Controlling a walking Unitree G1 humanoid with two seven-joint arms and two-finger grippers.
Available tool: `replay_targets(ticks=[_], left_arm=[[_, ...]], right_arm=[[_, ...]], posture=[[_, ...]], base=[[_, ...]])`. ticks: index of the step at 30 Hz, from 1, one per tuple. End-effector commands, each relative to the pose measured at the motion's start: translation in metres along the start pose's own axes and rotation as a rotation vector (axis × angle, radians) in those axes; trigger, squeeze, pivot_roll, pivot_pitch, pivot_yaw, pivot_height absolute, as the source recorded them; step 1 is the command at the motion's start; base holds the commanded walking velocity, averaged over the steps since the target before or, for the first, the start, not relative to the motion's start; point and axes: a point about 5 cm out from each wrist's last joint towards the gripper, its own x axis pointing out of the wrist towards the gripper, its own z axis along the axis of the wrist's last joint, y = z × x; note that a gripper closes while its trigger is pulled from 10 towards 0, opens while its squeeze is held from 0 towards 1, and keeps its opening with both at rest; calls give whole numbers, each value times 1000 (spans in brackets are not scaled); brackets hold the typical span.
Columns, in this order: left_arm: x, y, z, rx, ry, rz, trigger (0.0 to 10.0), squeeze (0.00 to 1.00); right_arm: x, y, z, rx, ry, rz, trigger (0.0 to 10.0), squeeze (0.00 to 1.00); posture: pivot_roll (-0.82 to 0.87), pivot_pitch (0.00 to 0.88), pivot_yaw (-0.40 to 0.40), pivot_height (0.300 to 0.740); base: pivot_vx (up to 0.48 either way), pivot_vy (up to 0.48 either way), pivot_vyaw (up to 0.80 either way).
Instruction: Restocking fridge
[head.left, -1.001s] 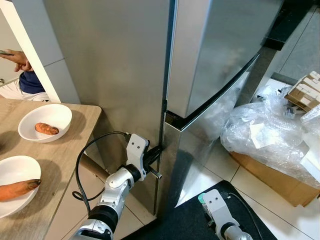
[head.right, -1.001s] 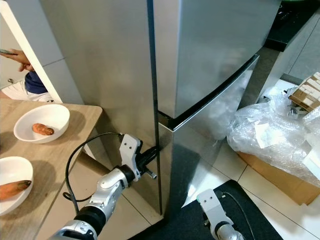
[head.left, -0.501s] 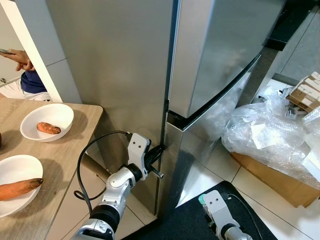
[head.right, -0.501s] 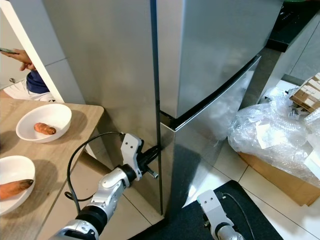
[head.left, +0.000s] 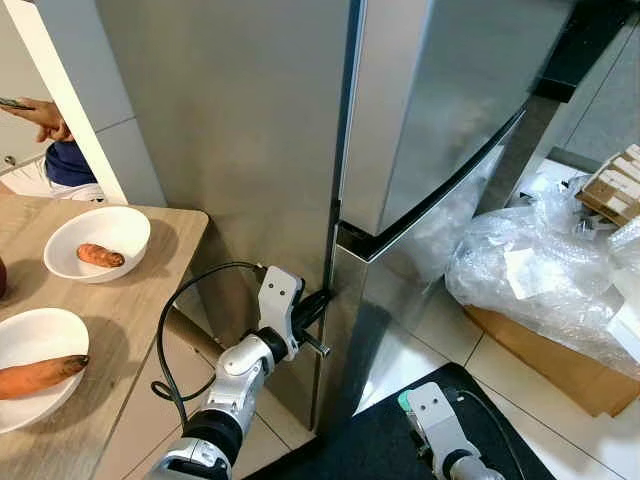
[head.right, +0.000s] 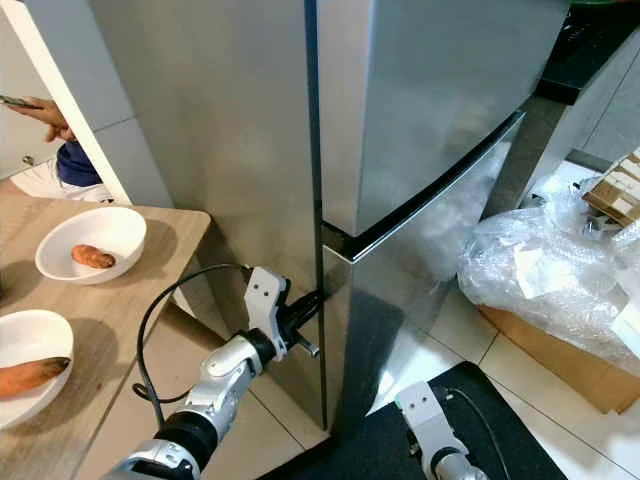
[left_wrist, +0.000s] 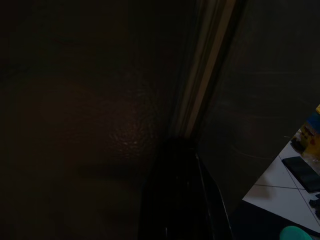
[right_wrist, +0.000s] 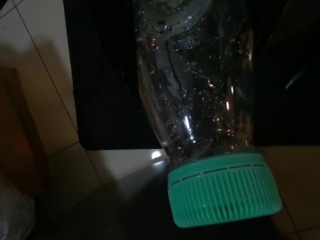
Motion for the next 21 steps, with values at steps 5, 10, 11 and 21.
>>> replay_targets(ticks=[5, 10, 11, 21], left_arm=[[20, -35, 0, -5, 13, -178, 10000, 0], [21, -40, -3, -14, 27, -200, 10000, 0], [21, -41, -4, -16, 32, -205, 10000, 0], [23, -48, -5, -22, 40, -251, 10000, 0]], right_arm=[[-3, -2, -6, 13, 9, -12, 10000, 0], [-5, -2, -9, 14, 15, -14, 10000, 0], [-5, -3, -9, 15, 16, -14, 10000, 0], [-5, -3, -9, 21, 16, -18, 10000, 0]], posture=[[-121, 106, 16, 740], [-122, 111, 17, 740], [-122, 111, 18, 740], [-122, 110, 20, 740]], base=[[0, 0, 0], [0, 0, 0], [0, 0, 0], [0, 0, 0]])
